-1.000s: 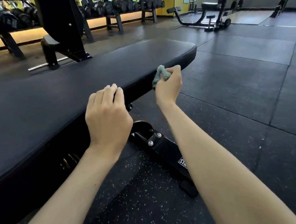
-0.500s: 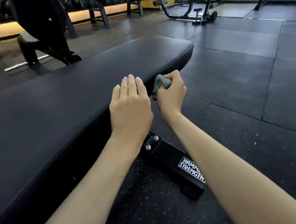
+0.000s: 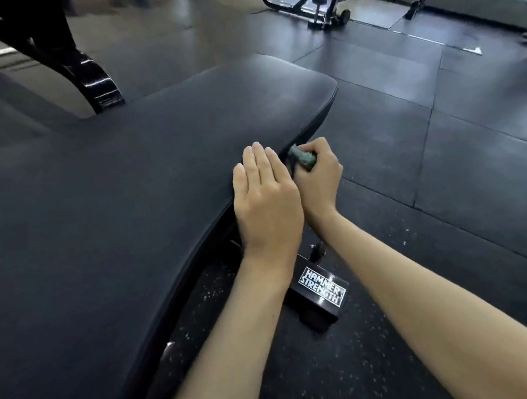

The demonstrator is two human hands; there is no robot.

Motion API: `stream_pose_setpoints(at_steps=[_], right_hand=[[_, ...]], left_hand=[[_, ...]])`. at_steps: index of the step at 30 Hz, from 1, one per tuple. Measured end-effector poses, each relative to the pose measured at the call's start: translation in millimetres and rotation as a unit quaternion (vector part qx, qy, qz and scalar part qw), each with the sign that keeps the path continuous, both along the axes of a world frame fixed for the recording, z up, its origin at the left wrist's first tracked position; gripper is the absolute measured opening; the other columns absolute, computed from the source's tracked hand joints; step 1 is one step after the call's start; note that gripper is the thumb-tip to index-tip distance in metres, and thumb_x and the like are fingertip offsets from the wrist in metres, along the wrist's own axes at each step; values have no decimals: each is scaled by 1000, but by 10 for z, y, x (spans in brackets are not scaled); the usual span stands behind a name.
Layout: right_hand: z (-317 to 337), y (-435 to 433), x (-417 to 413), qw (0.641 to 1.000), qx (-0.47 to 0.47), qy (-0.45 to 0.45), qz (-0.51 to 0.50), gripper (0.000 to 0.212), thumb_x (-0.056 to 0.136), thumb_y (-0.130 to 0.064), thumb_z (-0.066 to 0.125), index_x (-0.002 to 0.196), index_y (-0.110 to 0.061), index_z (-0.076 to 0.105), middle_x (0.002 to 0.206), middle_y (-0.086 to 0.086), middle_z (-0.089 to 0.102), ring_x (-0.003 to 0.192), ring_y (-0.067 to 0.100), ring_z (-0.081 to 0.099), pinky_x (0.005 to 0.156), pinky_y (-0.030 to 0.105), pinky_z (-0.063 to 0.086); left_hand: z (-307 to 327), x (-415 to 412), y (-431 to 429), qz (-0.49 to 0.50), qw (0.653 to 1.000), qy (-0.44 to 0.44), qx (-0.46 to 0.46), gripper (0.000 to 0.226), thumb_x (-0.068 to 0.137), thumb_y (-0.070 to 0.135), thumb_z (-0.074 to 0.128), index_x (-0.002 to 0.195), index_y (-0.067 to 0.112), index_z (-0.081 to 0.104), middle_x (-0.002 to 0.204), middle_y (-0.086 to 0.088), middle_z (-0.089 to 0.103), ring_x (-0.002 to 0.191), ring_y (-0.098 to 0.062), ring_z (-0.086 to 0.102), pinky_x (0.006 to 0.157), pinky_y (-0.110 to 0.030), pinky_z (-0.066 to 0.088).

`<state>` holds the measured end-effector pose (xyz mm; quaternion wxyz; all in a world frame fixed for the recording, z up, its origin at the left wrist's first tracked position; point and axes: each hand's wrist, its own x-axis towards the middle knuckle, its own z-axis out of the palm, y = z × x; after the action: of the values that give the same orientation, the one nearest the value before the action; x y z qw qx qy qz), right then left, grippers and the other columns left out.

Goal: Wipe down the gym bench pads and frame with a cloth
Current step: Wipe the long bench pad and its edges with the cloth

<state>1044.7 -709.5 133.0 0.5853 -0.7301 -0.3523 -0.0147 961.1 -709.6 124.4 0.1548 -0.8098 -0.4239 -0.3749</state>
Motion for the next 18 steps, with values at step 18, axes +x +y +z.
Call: stream_pose_setpoints(at_steps=[18], right_hand=[[-313,-54,172,967,104,-152,178,21,69,19,52,80,1,58,76,3,55,73,22,48,65,19,36]], left_hand=[[-116,-55,114,35,991,11,130,36,87,2,42,114,3,66,118,-11,68,112,-23,63,90,-37,47]])
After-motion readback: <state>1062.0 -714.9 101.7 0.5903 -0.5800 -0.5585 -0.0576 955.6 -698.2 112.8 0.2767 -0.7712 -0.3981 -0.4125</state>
